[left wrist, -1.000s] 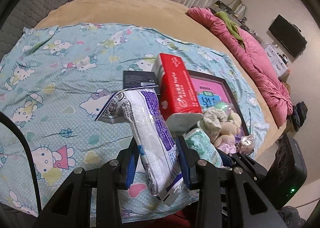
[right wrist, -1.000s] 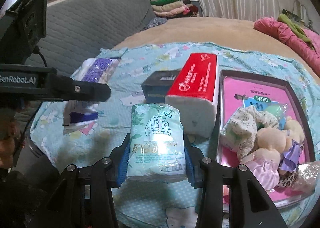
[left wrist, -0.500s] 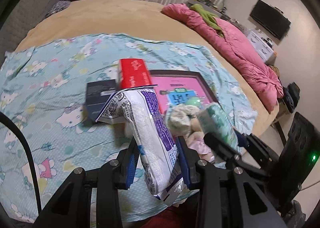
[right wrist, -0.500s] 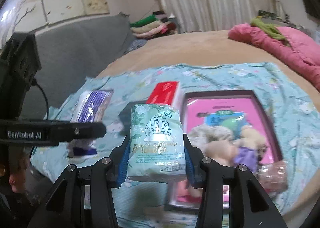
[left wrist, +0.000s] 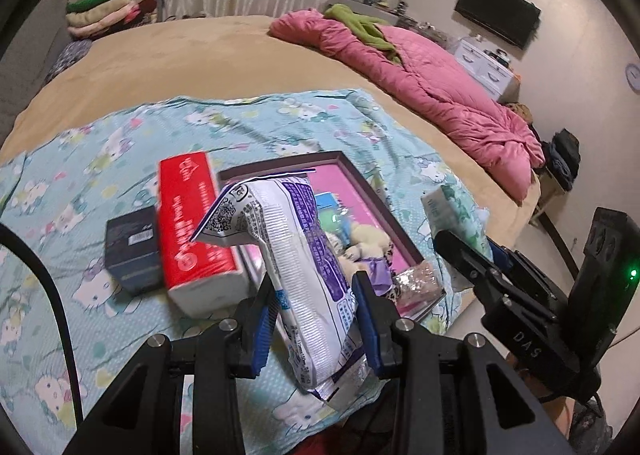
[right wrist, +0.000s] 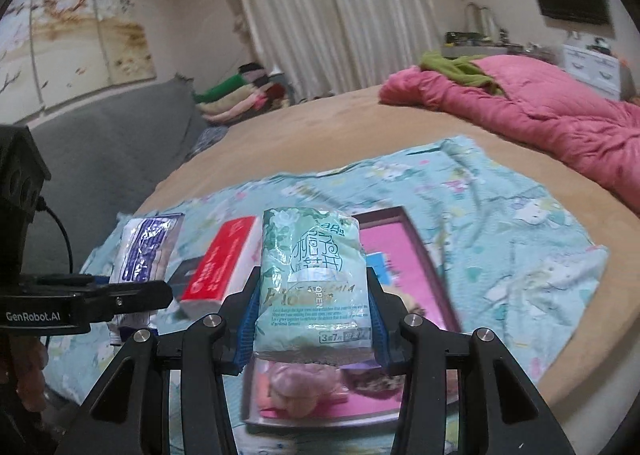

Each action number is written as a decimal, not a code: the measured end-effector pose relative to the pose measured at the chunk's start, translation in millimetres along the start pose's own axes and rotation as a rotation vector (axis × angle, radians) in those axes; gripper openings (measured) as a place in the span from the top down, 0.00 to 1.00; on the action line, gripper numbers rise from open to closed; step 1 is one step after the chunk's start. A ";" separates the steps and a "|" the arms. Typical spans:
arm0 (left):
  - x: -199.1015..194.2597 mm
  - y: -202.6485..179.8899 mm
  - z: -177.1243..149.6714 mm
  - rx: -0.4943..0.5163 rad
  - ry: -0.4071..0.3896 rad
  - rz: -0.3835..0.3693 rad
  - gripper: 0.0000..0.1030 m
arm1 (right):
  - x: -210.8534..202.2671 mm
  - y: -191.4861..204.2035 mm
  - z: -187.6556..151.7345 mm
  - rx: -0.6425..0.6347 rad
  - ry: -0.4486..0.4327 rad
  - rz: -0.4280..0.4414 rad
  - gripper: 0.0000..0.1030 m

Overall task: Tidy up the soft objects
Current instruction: 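Carry the wrapped pack and green tissue pack with both tools over the pink tray, then lower both packs into the pink tray and open both tools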

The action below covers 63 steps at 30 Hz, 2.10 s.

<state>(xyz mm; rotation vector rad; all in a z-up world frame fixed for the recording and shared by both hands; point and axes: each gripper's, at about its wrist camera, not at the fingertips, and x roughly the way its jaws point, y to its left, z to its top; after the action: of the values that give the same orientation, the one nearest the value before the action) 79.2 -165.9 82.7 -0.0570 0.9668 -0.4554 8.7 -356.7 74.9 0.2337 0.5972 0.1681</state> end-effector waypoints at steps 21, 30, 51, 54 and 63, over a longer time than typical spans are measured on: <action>111.7 -14.2 9.8 0.096 0.161 0.042 0.64 | 6.1 -42.3 -8.4 0.091 -0.019 -0.082 0.53; 129.7 -11.5 2.0 0.098 0.194 0.021 0.64 | 26.7 -49.3 -18.9 0.106 0.044 -0.101 0.53; 136.2 -13.2 -2.5 0.104 0.197 -0.017 0.64 | 61.6 -50.6 -38.1 0.107 0.142 -0.123 0.53; 136.1 -13.1 -2.7 0.103 0.196 -0.020 0.64 | 68.8 -50.4 -41.9 0.102 0.167 -0.119 0.53; 136.5 -11.0 -3.6 0.098 0.192 -0.026 0.64 | 81.3 -45.4 -47.8 0.065 0.200 -0.139 0.53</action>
<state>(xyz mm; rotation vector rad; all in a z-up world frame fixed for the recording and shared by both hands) 138.2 -229.7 -23.3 0.0643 1.1316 -0.5390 51.6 -374.1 -19.0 0.2390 0.8163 0.0376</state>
